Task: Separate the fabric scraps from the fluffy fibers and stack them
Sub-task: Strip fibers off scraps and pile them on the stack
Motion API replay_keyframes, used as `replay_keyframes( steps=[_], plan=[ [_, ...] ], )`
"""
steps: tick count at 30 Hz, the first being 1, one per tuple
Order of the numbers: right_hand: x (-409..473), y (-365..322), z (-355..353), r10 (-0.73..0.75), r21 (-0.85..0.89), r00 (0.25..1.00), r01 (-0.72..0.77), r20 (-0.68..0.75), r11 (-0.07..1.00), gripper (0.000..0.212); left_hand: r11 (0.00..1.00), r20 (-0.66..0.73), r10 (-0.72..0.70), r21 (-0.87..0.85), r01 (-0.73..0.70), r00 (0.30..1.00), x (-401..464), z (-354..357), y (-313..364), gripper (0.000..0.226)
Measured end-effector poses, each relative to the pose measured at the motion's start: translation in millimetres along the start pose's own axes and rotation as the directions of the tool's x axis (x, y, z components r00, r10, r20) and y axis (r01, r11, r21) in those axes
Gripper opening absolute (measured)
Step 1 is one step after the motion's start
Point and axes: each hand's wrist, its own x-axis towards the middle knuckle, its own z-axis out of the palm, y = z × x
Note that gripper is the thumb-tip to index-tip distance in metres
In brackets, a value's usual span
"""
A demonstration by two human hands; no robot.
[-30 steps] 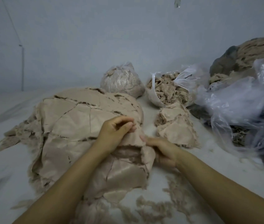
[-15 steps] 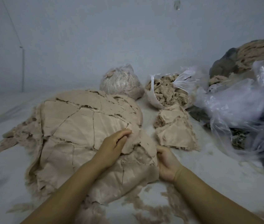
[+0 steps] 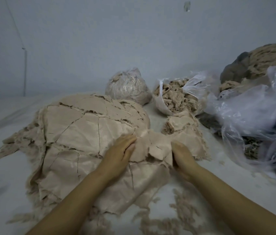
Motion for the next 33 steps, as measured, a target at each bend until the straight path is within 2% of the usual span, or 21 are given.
replay_keyframes(
  steps=[2,5,8,10,13,15,16,18,20,22,24,26,28,30,33],
  plan=[
    [5,-7,-23,-0.087,-0.033,0.994,0.085,-0.060,0.996,0.030,0.989,0.011,0.077,0.127,-0.078,0.997,1,-2,-5,0.037],
    [6,-4,-43,-0.110,-0.056,0.991,0.105,-0.077,0.993,0.022,0.971,0.065,0.109,0.205,-0.120,0.992,0,1,-9,0.035],
    [6,4,-52,-0.075,0.077,0.993,0.083,-0.094,0.994,0.039,0.961,0.071,0.080,0.261,-0.096,0.994,-1,3,-16,0.032],
    [5,7,-58,-0.058,0.113,0.995,0.067,-0.077,0.991,0.037,0.950,0.078,0.066,0.300,-0.086,0.995,-1,3,-20,0.030],
    [2,11,-62,-0.050,-0.085,0.999,0.050,0.002,0.995,0.021,0.954,0.020,0.058,0.294,-0.062,0.998,-2,4,-14,0.024],
    [1,12,-59,-0.030,-0.201,0.999,0.037,0.038,0.979,0.023,0.965,-0.067,0.111,0.248,-0.091,0.992,1,10,0,0.027],
    [2,12,-57,-0.027,-0.229,0.999,0.036,0.041,0.973,0.028,0.963,-0.056,0.150,0.235,-0.133,0.987,4,15,10,0.032],
    [2,11,-54,-0.042,-0.266,0.998,0.051,0.040,0.963,0.033,0.941,0.066,0.225,0.242,-0.235,0.972,11,29,26,0.043],
    [0,9,-49,-0.039,-0.331,0.996,0.063,0.078,0.941,0.027,0.926,0.171,0.235,0.259,-0.274,0.957,17,45,35,0.048],
    [-3,12,-42,-0.001,-0.382,0.990,0.055,0.140,0.923,0.020,0.944,0.212,0.178,0.238,-0.227,0.961,19,57,35,0.050],
    [-2,17,-38,-0.019,-0.355,0.989,0.069,0.144,0.932,0.025,0.970,0.222,0.037,0.228,-0.089,0.974,18,65,22,0.053],
    [-1,20,-41,-0.071,-0.250,0.995,0.087,0.074,0.964,0.022,0.939,0.246,-0.092,0.345,0.002,0.965,13,68,4,0.054],
    [-1,18,-50,-0.096,-0.051,0.995,0.095,-0.020,0.994,0.014,0.884,0.252,-0.119,0.468,-0.014,0.960,9,70,-7,0.052],
    [1,15,-59,-0.108,0.051,0.994,0.108,-0.011,0.993,0.014,0.909,0.212,-0.077,0.416,-0.018,0.974,9,74,-8,0.049],
    [1,16,-58,-0.048,-0.076,0.996,0.054,0.080,0.996,0.018,0.994,0.044,-0.005,0.106,0.000,0.999,13,75,4,0.040]
  ],
)
